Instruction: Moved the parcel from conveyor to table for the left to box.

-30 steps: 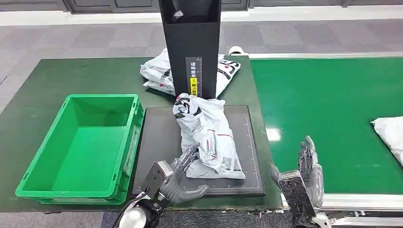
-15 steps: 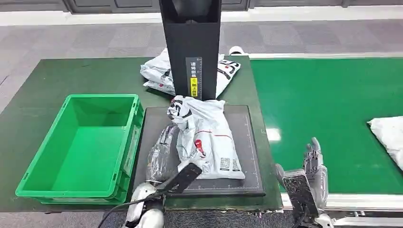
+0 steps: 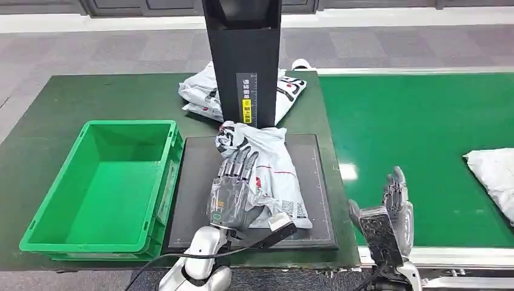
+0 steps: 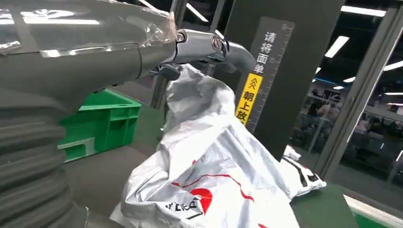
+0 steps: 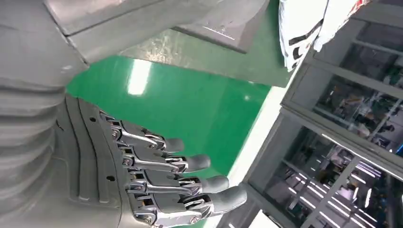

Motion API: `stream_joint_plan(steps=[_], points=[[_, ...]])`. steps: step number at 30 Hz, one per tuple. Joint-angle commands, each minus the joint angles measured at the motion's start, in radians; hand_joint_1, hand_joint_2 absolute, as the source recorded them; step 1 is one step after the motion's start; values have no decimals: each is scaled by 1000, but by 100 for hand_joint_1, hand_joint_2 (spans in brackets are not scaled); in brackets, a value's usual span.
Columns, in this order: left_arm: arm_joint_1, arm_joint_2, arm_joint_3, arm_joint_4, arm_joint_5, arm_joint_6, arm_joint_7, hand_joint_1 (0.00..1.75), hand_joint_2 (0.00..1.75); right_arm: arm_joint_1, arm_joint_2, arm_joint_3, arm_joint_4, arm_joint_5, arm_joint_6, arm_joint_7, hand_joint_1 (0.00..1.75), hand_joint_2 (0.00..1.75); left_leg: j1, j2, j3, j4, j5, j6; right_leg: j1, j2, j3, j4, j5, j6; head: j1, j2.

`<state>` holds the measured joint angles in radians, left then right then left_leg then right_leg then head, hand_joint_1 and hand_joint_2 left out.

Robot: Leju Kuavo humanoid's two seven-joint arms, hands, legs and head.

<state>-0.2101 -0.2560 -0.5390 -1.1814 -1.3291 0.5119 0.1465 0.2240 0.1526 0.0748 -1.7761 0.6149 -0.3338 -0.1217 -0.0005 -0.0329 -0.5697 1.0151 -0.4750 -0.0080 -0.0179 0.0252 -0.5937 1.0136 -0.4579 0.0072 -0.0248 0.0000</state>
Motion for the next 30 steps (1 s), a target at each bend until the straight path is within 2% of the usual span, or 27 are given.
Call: stream_joint_plan(steps=[1,6,10,12,14,16,17,21,22,23,26,27,30], points=[[-65,-32,-84,110,-15,13,-9,0,175,-63,-20,-41,123,-19,-5,-9,0,175,1,0,1,-1,0,0,1,-3,2,-2,0,0,0,0],[-72,-30,-109,111,-47,33,-12,0,175,-73,-22,-38,129,-22,0,-11,0,175,1,0,1,0,0,0,1,-3,2,-2,0,0,0,0],[-105,-11,-176,140,-227,6,26,0,175,-90,-30,-29,148,-24,12,-17,0,175,1,0,1,-1,0,0,1,-3,2,-2,0,0,0,0],[-202,36,-337,228,-242,-56,156,0,175,-100,-41,-21,161,-28,20,-26,0,175,1,1,1,-2,1,0,2,-4,3,-4,1,-1,0,0],[-264,28,-406,354,-242,-115,196,0,175,-108,-52,-13,174,-34,25,-34,0,175,1,-1,1,-2,2,0,1,-5,4,-4,1,0,0,0],[-311,-5,-397,522,-242,-176,171,0,175,-125,-62,-6,197,-41,33,-42,0,175,1,-2,2,-3,2,0,2,-7,5,-5,2,0,0,0],[-323,-15,-389,576,-242,-138,167,0,175,-131,-62,-6,203,-43,31,-43,0,175,1,-2,2,-2,2,0,1,-5,5,-4,2,0,0,0],[-326,-18,-387,588,-242,-129,165,0,175,-132,-61,-5,204,-43,31,-43,0,175,1,2,2,-2,1,0,1,-2,4,-4,2,0,0,0],[-330,-23,-387,598,-242,-176,160,0,175,-130,-64,-2,200,-43,34,-45,0,175,1,3,2,-2,2,-1,2,-2,3,-4,3,-1,0,0],[-327,-30,-332,628,-234,-287,118,0,175,-140,-69,5,208,-47,47,-47,0,175,1,2,2,-1,1,-1,1,-2,3,-3,2,0,0,0],[-354,-19,-285,739,-215,-397,75,0,175,-182,-68,17,246,-50,67,-50,0,175,1,3,3,-1,1,-1,1,0,4,-3,3,0,0,0],[-373,-6,-314,792,-232,-449,95,0,175,-193,-63,20,255,-49,72,-50,0,175,2,6,4,-3,1,-1,2,1,5,-5,4,-1,0,0],[-383,34,-267,843,-223,-502,54,0,175,-219,-52,33,277,-47,93,-49,0,175,1,7,6,-4,2,-1,2,4,8,-5,5,0,0,0]])
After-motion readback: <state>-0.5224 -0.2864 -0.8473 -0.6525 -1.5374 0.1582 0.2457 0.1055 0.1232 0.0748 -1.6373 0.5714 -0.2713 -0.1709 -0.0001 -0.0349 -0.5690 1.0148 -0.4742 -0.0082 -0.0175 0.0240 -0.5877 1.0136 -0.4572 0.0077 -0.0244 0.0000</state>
